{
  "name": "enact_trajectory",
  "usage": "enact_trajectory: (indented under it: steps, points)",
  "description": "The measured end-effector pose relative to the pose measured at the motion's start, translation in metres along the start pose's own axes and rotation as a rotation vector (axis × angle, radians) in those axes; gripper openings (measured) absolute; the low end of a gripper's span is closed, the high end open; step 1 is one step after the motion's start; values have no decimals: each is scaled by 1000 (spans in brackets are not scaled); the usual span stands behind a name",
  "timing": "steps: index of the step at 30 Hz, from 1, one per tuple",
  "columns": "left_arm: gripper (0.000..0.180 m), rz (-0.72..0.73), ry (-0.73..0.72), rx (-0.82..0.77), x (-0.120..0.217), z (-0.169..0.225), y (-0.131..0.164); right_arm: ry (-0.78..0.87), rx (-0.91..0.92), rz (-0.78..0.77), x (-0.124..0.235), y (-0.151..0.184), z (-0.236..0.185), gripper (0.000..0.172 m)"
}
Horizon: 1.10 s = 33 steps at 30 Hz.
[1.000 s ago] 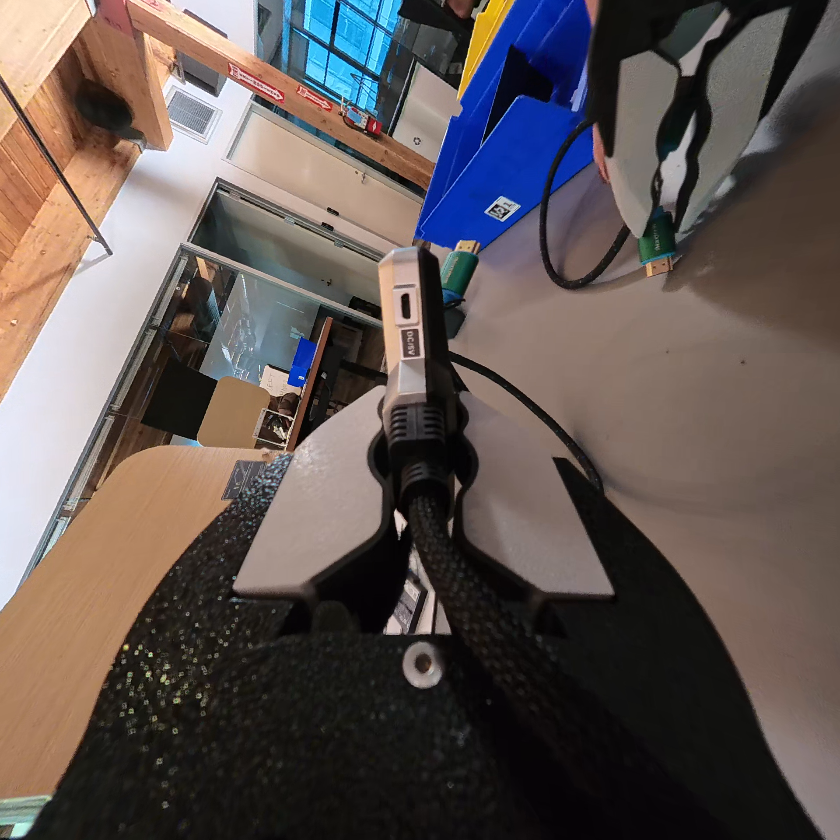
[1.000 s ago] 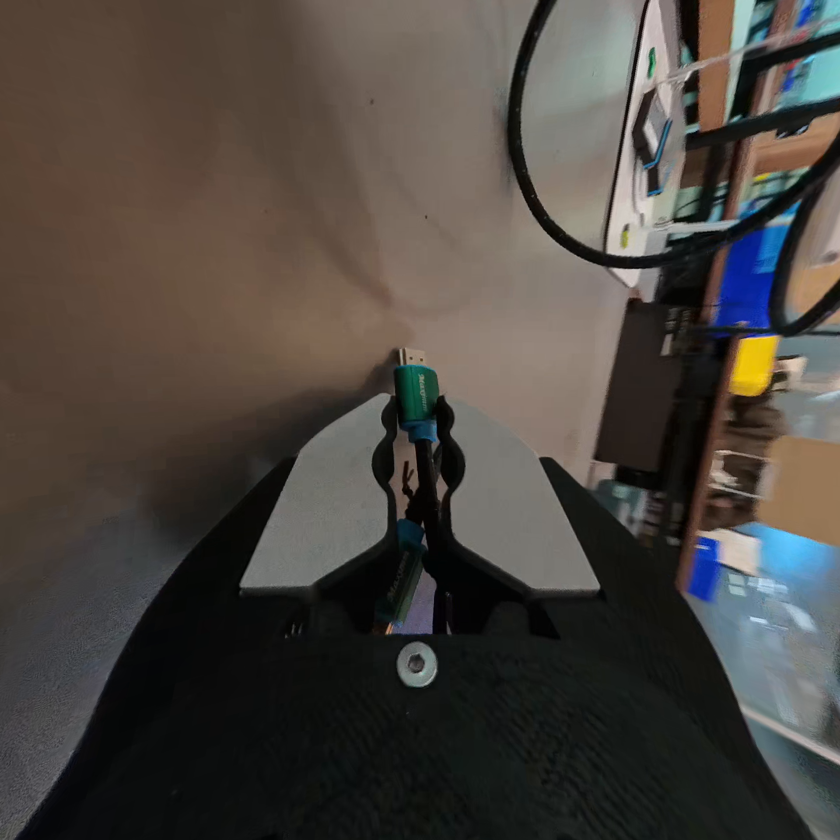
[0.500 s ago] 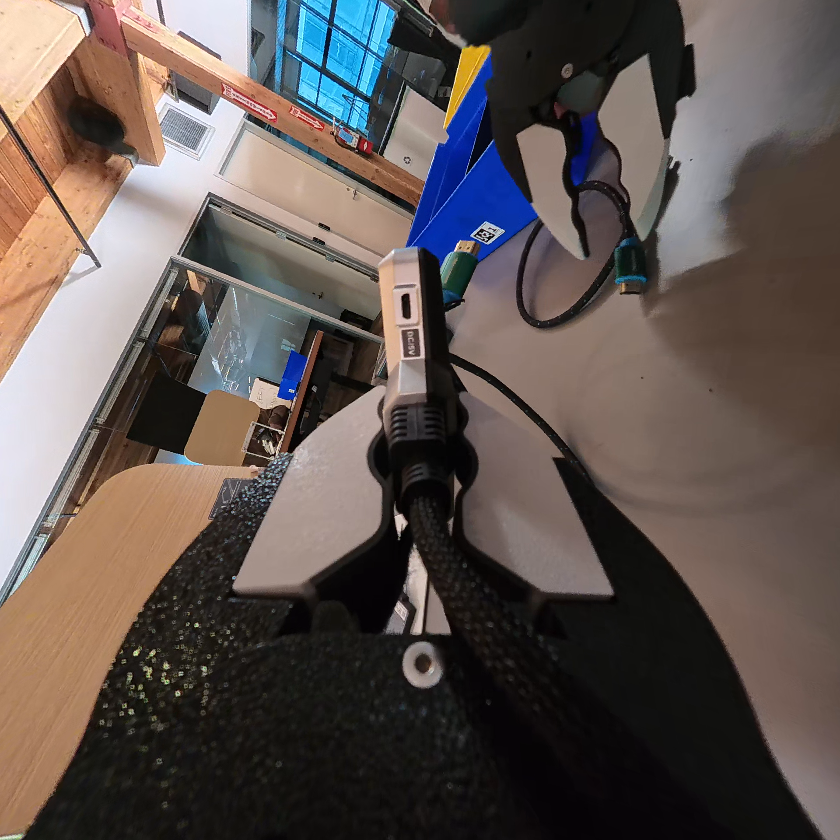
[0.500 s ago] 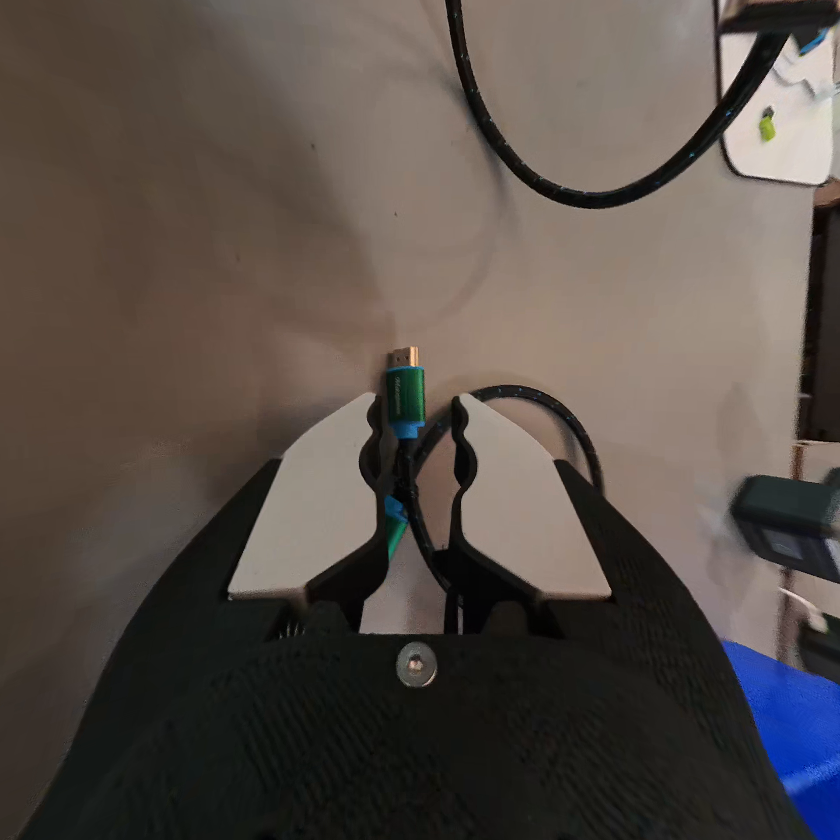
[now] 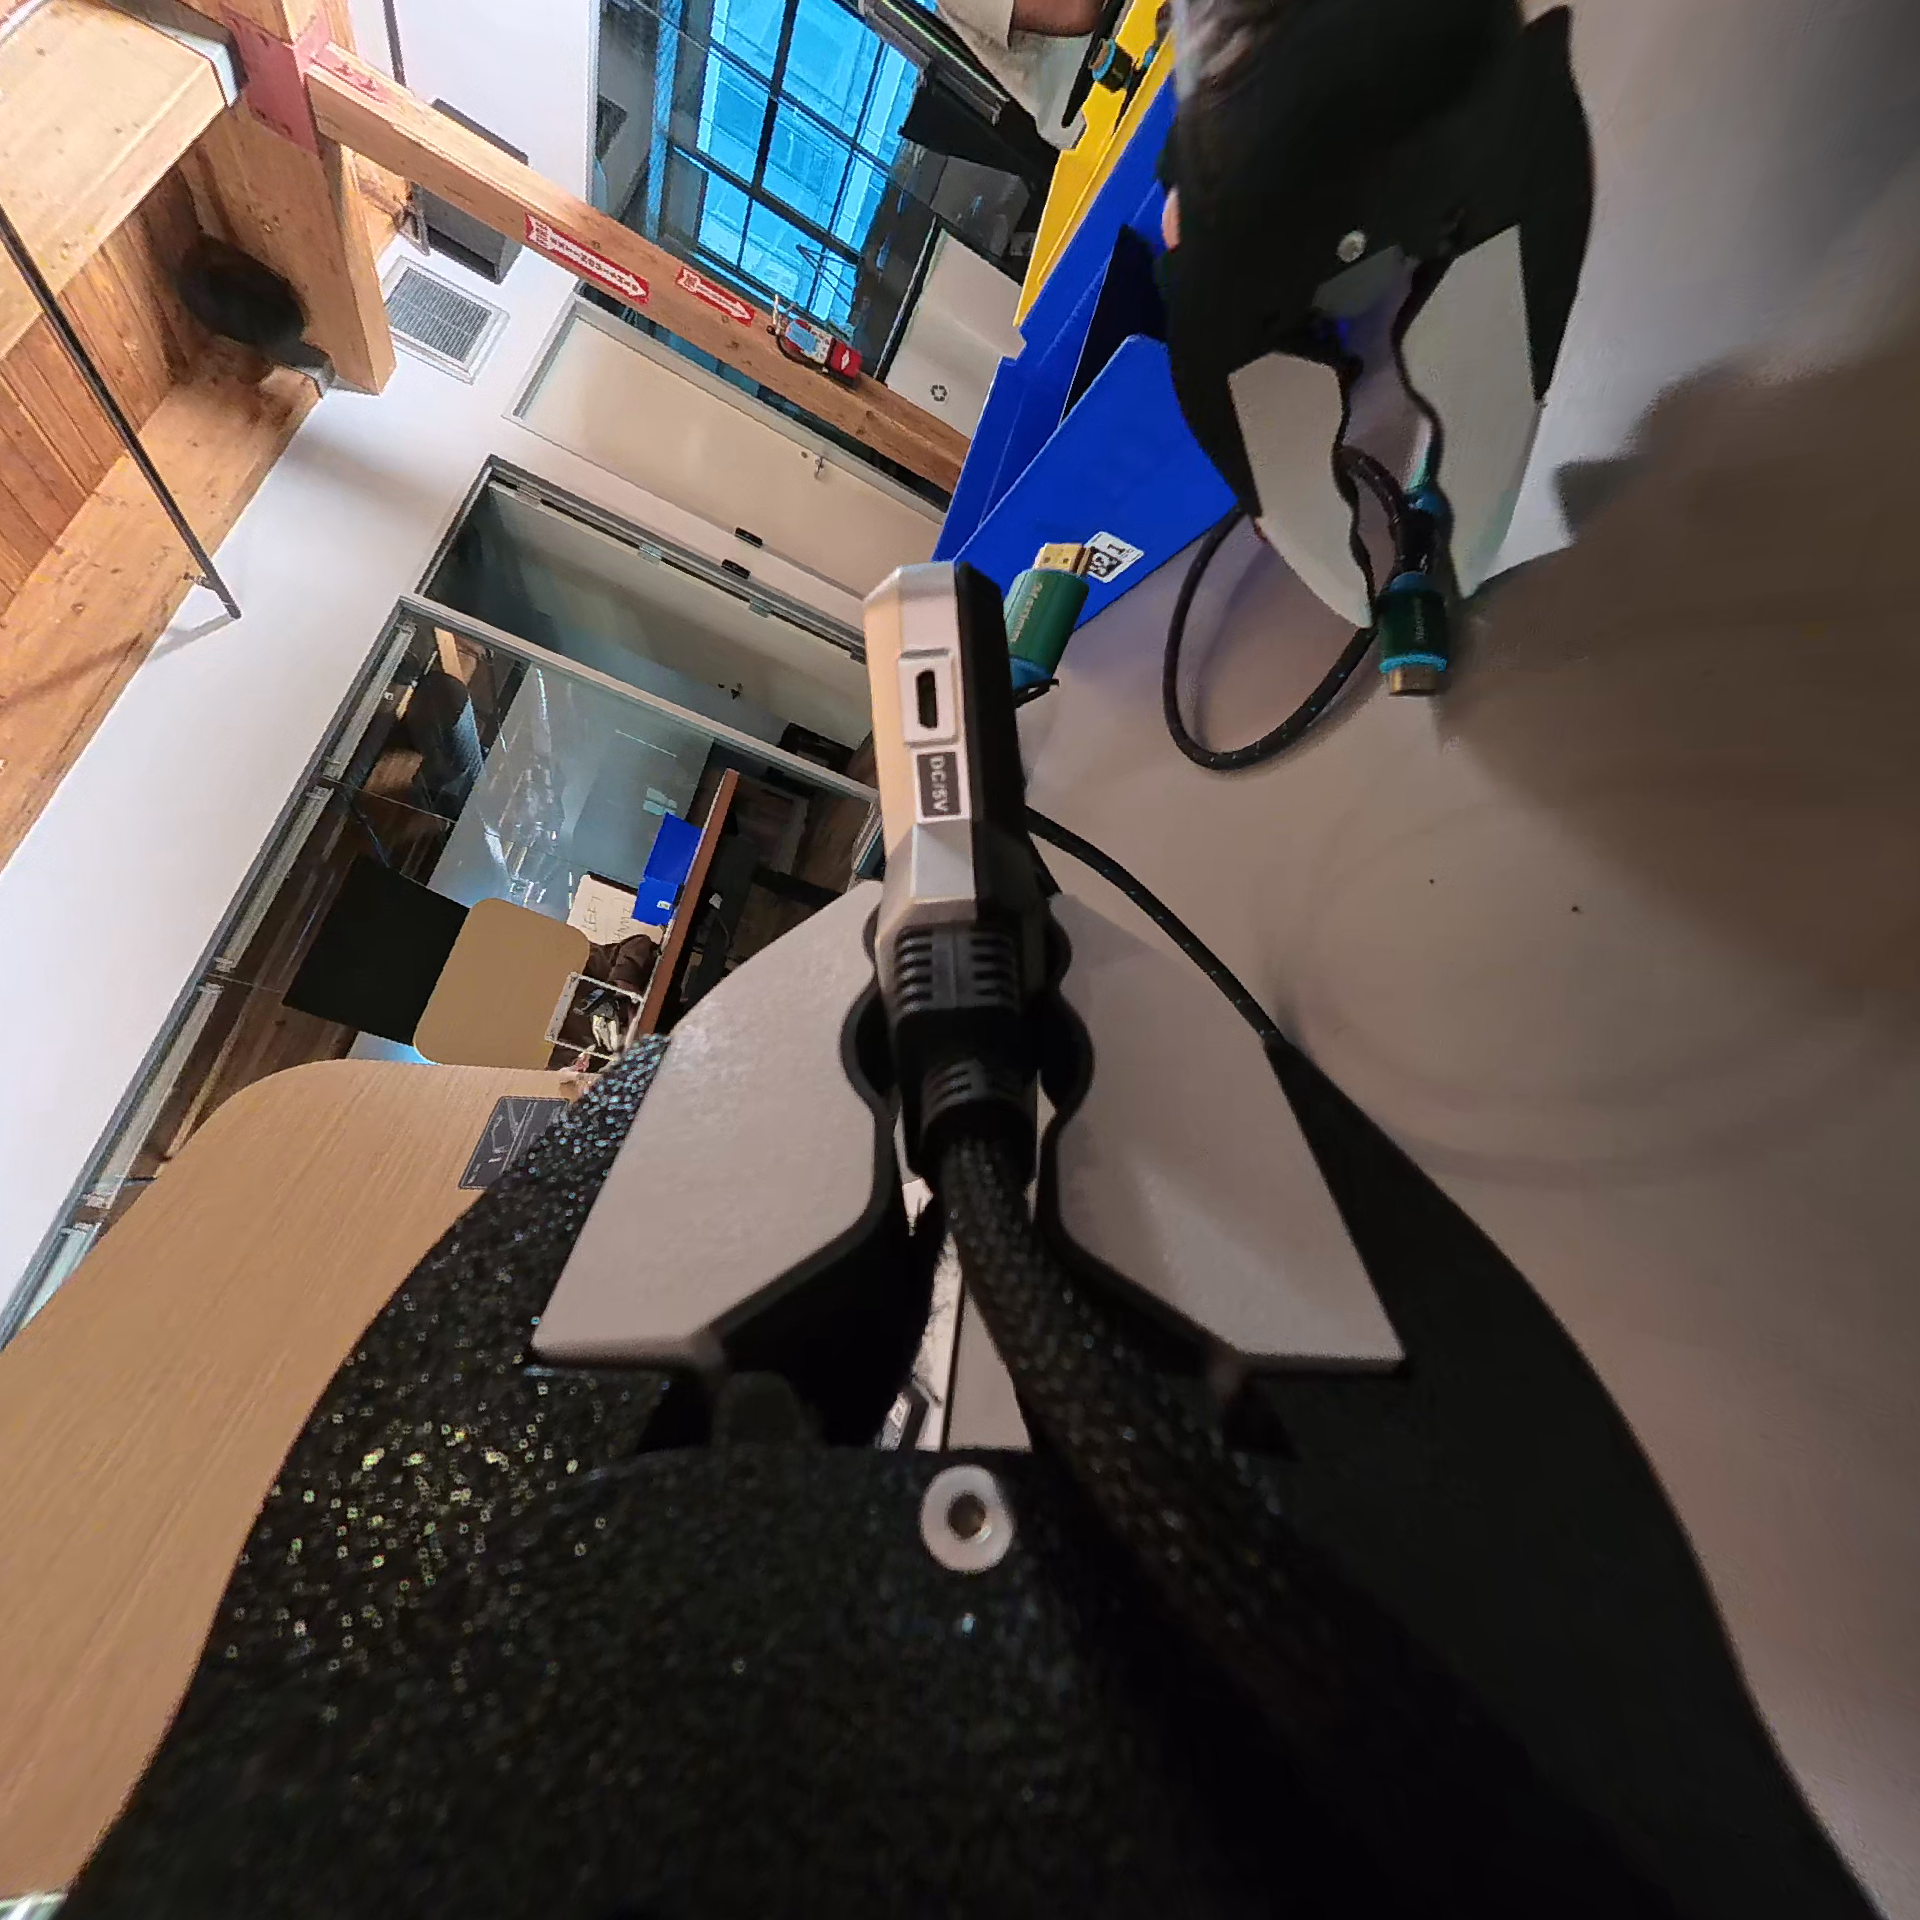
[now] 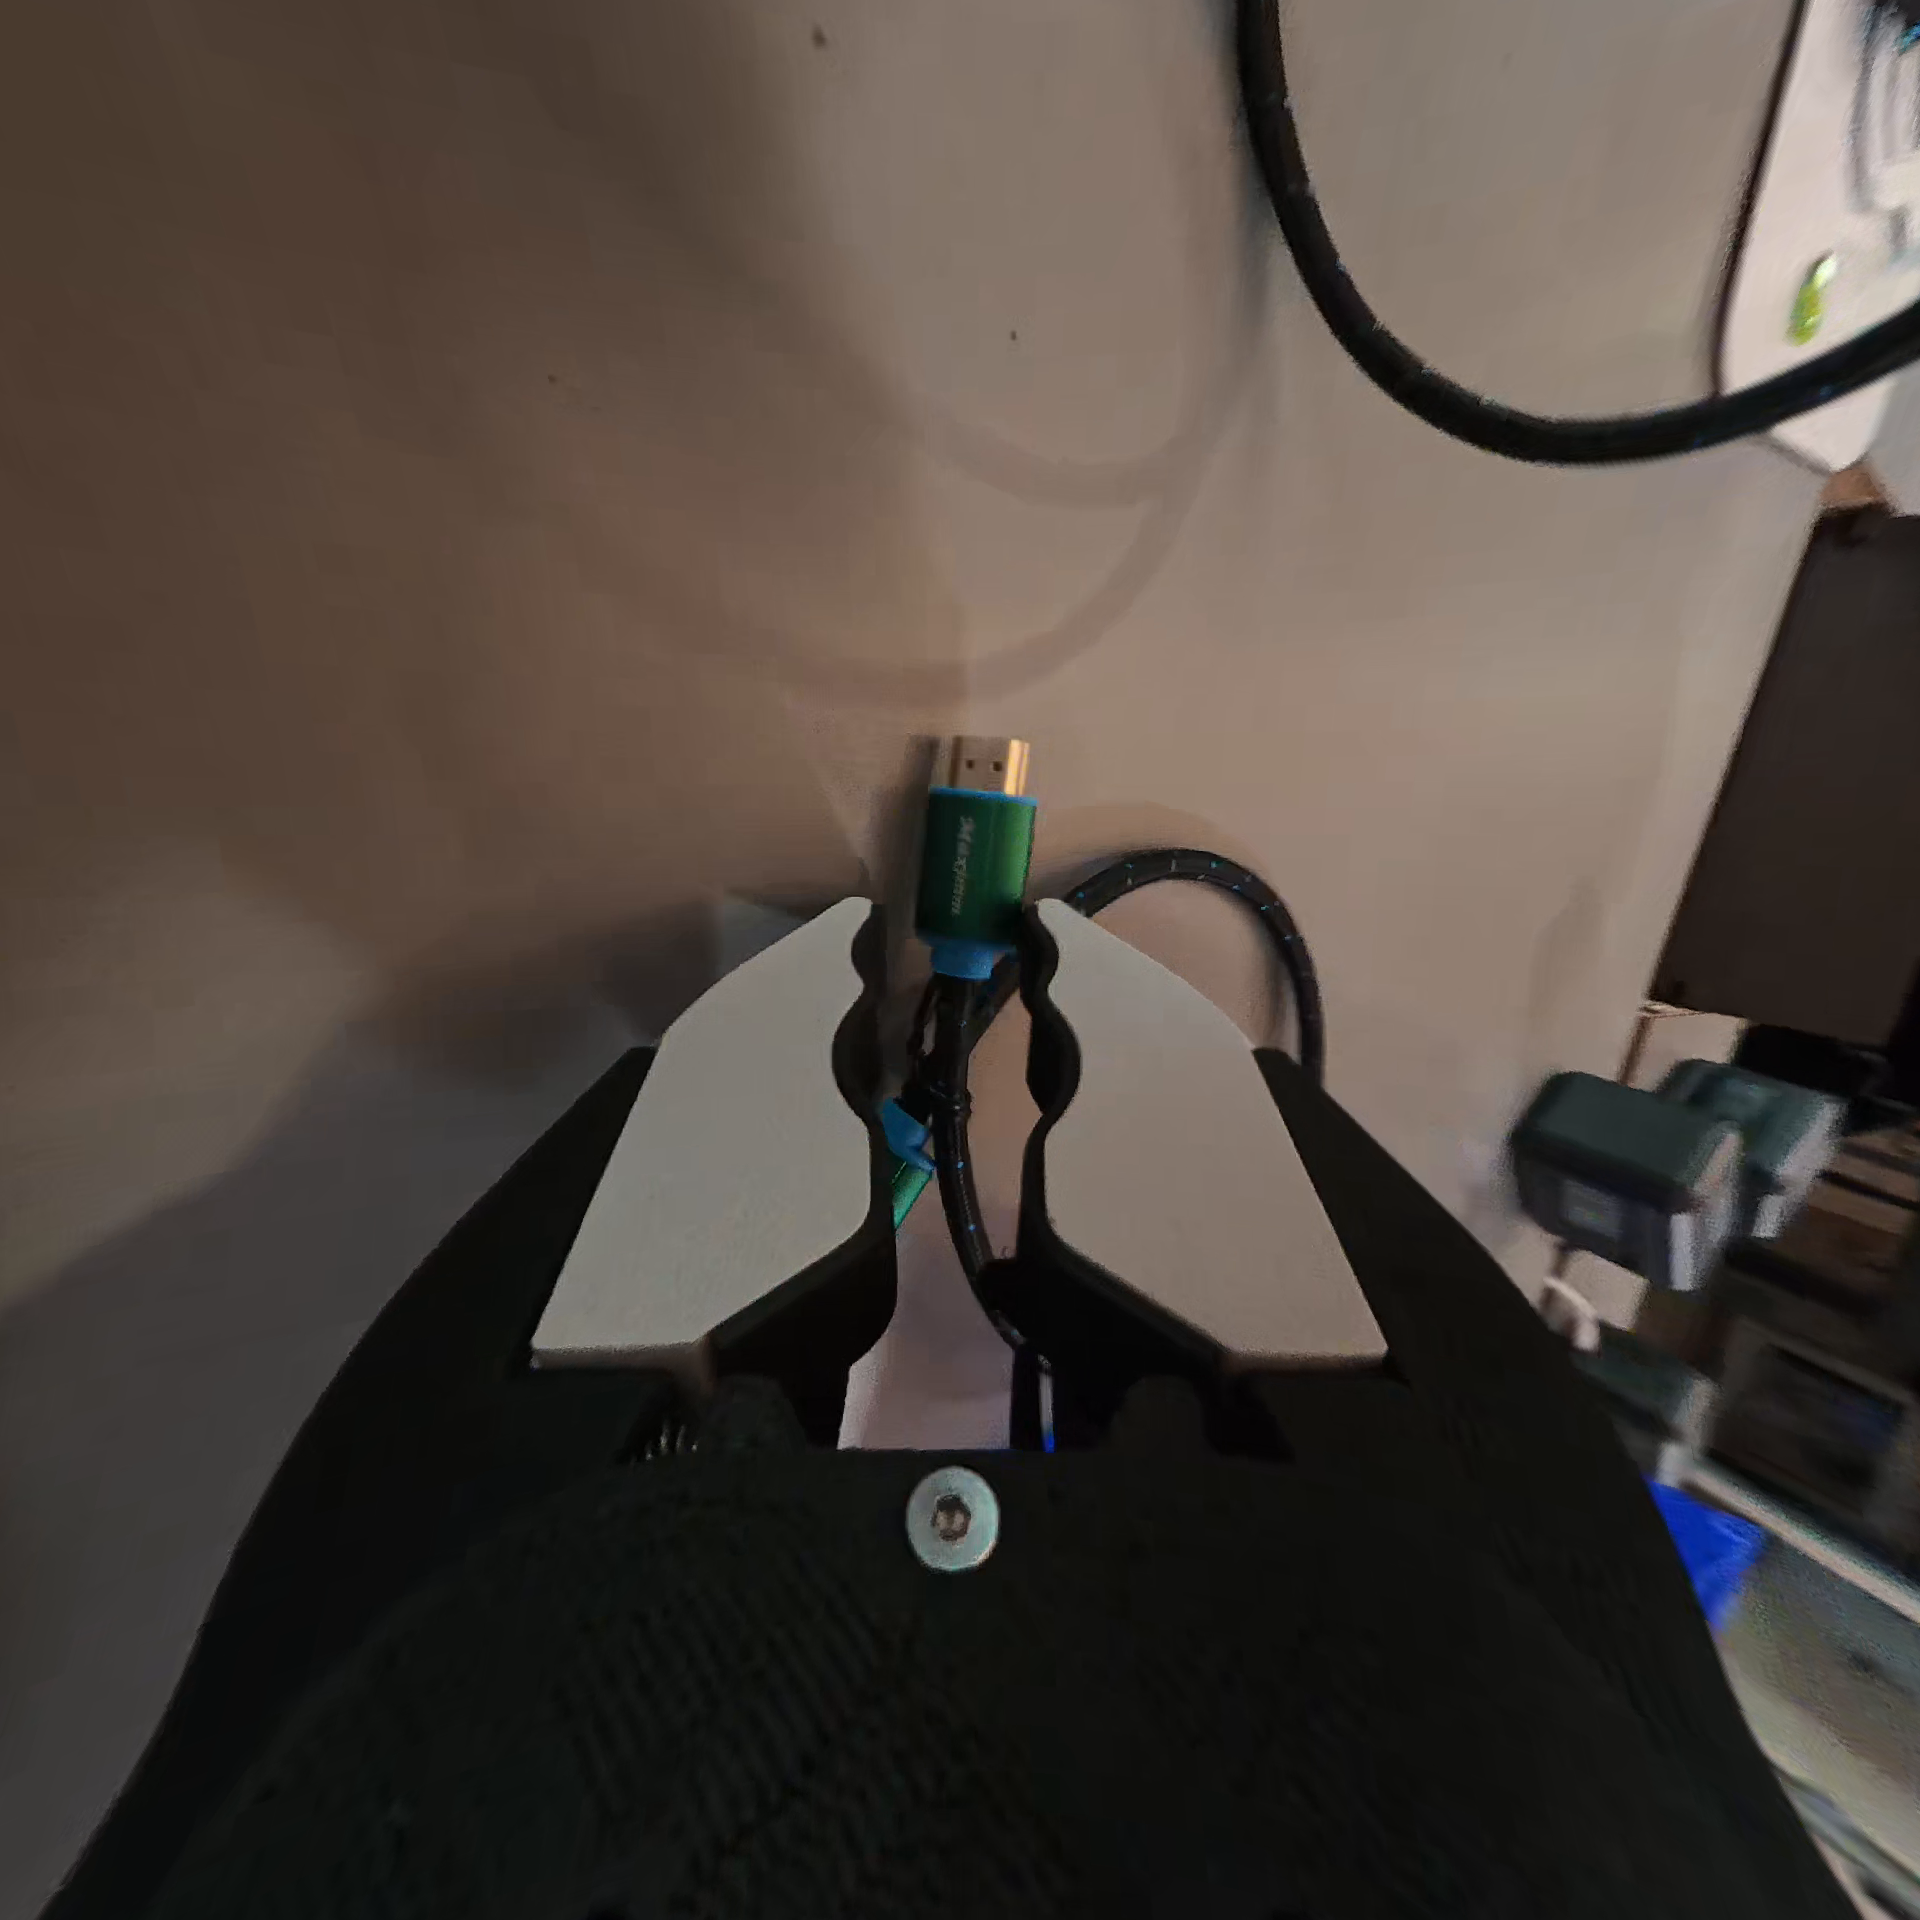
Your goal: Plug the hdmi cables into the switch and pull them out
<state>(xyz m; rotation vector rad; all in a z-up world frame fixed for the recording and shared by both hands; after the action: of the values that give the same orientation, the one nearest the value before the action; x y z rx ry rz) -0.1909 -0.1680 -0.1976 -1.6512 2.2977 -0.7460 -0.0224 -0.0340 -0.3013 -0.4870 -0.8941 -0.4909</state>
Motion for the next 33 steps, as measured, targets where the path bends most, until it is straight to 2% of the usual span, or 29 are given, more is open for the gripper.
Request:
enact_trajectory:
  steps: [2, 7, 12, 15, 24, 31, 33]
  points:
    - [23, -5, -7, -15, 0, 2, 1, -48, -62, 20, -3, 3, 4, 17]
    - [23, -15, 18, -35, 1, 9, -1, -160, -254, 107, -5, 8, 10, 16]
    - [23, -43, 106, -58, -3, 19, -6, -420, -522, 225, -2, 6, 8, 12]
    - [23, -86, 135, -98, -7, 26, -5, -524, -602, 247, -2, 6, 7, 11]
    - [23, -107, 162, -99, -14, 33, -6, -461, -539, 253, -3, 6, 8, 12]
    - [23, -100, 139, -82, -14, 36, -4, -302, -547, 309, 9, 14, 16, 17]
    - [23, -98, 134, -68, -14, 37, -3, -225, -488, 308, 13, 13, 16, 19]
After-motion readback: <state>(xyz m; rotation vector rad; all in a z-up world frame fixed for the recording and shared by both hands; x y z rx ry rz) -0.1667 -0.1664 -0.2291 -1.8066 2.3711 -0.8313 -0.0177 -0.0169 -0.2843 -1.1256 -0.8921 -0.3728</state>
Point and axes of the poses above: each gripper's, where its closed fingertips meet, x back along the fingers, y out of its underside, z = x × y across the jaws, the point moved 5 cm from there along x, back along the fingers, and after that the axes turned 4 degrees about x, right-handed, at the moved point
